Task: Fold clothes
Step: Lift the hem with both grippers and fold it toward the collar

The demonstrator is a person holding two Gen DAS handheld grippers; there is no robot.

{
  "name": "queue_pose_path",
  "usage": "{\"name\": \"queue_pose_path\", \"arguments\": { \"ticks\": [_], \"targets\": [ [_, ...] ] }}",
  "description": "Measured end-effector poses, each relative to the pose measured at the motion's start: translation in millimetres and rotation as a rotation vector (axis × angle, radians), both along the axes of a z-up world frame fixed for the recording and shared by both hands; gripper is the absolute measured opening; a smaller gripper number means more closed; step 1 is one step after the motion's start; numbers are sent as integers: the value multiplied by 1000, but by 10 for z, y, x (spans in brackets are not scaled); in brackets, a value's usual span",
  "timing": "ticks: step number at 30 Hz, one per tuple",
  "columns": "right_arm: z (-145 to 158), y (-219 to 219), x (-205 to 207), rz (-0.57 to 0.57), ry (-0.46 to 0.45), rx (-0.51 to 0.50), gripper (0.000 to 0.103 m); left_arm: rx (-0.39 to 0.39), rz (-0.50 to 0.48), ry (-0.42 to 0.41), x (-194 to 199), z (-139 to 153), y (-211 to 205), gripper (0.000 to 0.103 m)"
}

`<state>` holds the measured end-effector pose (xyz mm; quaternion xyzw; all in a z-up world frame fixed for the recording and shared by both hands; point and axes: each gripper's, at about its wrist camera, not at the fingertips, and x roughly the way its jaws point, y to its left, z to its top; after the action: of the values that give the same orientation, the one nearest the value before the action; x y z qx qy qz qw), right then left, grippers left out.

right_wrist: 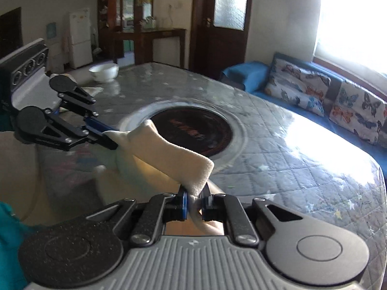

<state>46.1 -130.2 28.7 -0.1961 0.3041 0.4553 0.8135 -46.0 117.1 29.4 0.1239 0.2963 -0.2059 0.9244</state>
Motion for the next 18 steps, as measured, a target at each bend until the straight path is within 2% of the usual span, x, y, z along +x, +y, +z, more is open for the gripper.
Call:
{"name": "queue_pose_path", "arguments": {
  "ticks": [5,9,10,11,15,18],
  "targets": [
    [-323,181,422,-58,36,-25,9,-33,76,60,474,-221,143,14],
    [-670,251,634,-149,70,2,13,-23,152,79,664,-370,192,17],
    [-722,230,659,-167,75,15,20,-25,172,87,698,-396,214,19],
    [-774,210,684,-185,81,29,23,-27,190,93,722,-412,238,21],
    [-769,-18,669,-251,96,94,26,-12,247,81,739,-401,312,27],
    [-693,-276,630,-314,104,132,26,13,306,59,725,-388,394,27]
  ]
}}
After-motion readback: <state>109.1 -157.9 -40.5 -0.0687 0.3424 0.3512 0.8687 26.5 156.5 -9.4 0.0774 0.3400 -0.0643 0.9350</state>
